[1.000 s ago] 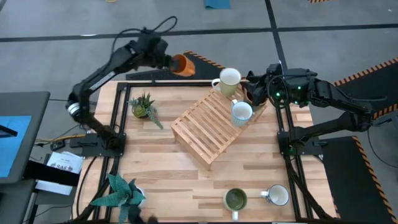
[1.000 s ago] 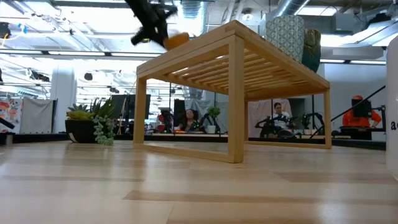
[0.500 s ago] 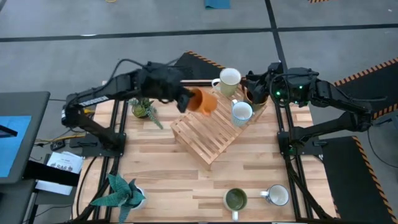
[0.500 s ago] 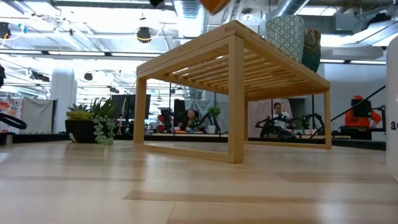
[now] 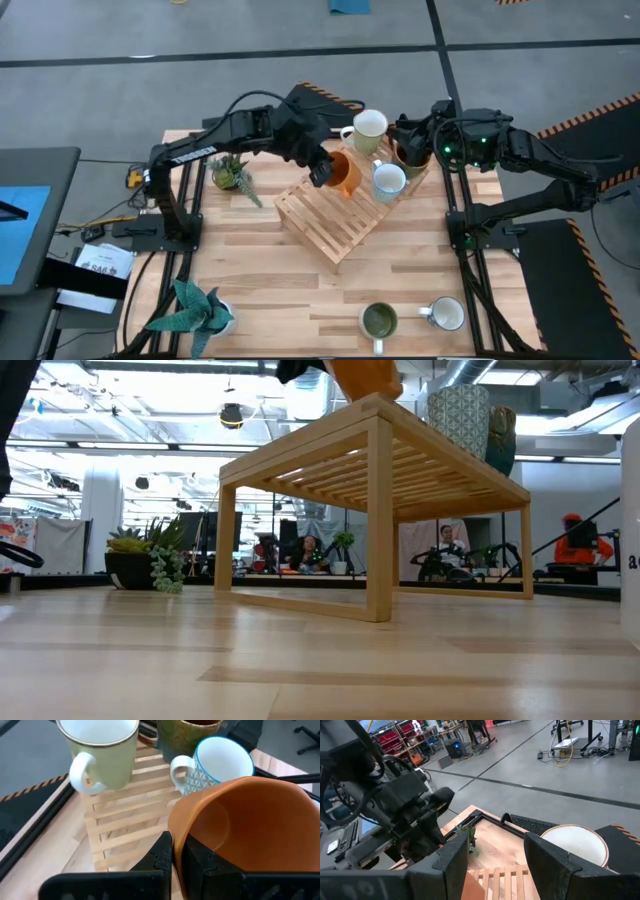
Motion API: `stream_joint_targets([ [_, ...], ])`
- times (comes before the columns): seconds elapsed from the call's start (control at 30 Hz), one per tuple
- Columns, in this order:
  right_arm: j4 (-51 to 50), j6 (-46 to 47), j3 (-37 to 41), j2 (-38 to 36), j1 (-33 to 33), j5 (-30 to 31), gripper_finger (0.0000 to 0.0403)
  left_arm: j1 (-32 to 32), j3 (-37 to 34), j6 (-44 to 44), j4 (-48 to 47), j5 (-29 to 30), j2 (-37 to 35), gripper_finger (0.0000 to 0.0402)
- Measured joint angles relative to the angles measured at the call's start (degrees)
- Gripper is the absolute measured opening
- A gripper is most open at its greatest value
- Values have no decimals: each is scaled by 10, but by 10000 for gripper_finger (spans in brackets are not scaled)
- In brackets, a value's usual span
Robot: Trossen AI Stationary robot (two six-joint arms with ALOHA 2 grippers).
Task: Place coffee mugs
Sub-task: Put the orange mug on the shelf
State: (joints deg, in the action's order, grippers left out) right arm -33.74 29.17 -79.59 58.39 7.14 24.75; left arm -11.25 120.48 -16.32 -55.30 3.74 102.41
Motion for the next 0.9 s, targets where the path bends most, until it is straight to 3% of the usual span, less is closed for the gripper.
stream_joint_targets([
  [0.23, 0, 9, 0, 2, 0, 0, 214, 2, 1, 8, -16, 35, 12, 4],
  [0.57, 1, 13, 0, 7, 0, 0, 214, 1, -6, 17, -15, 36, 44, 5],
  [0.9, 1, 14, 0, 14, 1, 1, 214, -7, -5, 23, -12, 106, 75, 6],
])
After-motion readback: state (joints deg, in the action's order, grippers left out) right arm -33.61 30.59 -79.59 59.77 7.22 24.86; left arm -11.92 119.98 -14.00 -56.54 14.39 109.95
